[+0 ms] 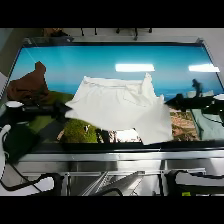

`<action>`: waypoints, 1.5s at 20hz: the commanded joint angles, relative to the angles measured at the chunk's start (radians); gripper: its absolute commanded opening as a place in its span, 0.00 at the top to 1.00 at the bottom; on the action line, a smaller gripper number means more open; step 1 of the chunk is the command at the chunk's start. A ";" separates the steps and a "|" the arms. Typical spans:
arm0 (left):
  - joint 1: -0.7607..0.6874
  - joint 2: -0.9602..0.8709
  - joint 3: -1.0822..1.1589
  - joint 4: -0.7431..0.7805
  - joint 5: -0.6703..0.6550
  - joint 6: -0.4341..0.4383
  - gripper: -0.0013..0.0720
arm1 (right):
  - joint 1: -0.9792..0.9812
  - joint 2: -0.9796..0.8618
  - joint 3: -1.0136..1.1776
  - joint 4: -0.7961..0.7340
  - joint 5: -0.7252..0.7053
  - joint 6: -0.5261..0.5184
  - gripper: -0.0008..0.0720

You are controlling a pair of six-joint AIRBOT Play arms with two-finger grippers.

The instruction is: Fold the shirts.

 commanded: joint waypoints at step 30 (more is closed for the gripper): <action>-0.114 -0.364 0.578 0.240 0.291 -0.085 0.97 | 0.175 -0.415 0.486 0.174 -0.513 -0.343 0.96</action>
